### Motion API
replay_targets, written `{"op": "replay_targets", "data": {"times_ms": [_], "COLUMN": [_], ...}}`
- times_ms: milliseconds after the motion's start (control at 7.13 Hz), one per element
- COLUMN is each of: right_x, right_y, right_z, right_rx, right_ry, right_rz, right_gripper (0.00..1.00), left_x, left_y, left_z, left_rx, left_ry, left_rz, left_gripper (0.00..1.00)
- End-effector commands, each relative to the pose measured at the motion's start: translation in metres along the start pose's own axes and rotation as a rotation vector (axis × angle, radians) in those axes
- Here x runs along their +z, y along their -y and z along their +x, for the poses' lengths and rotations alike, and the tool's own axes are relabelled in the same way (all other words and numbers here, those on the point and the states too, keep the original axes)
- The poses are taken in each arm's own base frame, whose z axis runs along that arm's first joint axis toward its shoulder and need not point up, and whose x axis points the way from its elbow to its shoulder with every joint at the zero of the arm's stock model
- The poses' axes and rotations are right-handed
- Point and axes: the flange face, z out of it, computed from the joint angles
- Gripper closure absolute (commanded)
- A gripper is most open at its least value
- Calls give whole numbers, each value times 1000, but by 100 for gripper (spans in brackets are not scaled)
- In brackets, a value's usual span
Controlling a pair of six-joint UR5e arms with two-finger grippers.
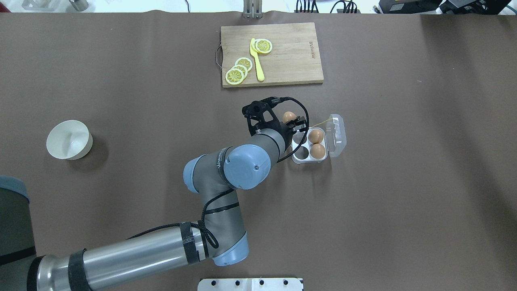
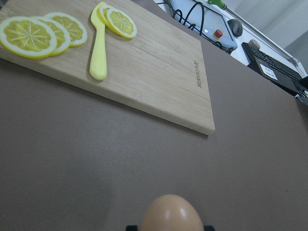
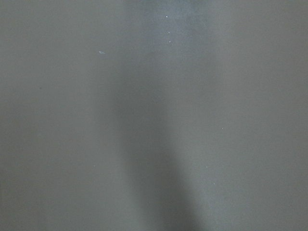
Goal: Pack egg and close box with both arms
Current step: 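Lower the egg into an empty carton cup and open the left gripper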
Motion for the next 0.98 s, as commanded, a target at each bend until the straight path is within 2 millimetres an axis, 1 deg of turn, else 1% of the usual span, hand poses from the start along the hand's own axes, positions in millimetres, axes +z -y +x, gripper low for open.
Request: {"op": "replay_targets", "data": {"times_ms": [0, 140, 280, 421, 561, 701, 841], "right_x": [0, 0, -1, -2, -2, -1, -1], "right_y": [0, 0, 0, -1, -1, -1, -1], "right_z": [-1, -1, -1, -1, -1, 0, 0], "right_rx": [-1, -1, 0, -1, -1, 0, 0], "right_ry": [1, 1, 1, 1, 1, 1, 1], "right_rz": [0, 0, 2, 2, 3, 2, 2], "right_gripper": [0, 0, 0, 0, 0, 0, 0], "left_x": [3, 3, 2, 1, -4, -6, -9], "left_y": [-23, -32, -36, -36, -33, -31, -28], "left_z": [4, 3, 4, 5, 20, 24, 28], "left_rx": [9, 13, 14, 15, 7, 4, 1], "left_ry": [4, 8, 6, 4, -16, -23, -33], "left_rz": [-25, -36, -39, -40, -38, -38, -38], "left_gripper": [100, 100, 100, 77, 17, 2, 2]}}
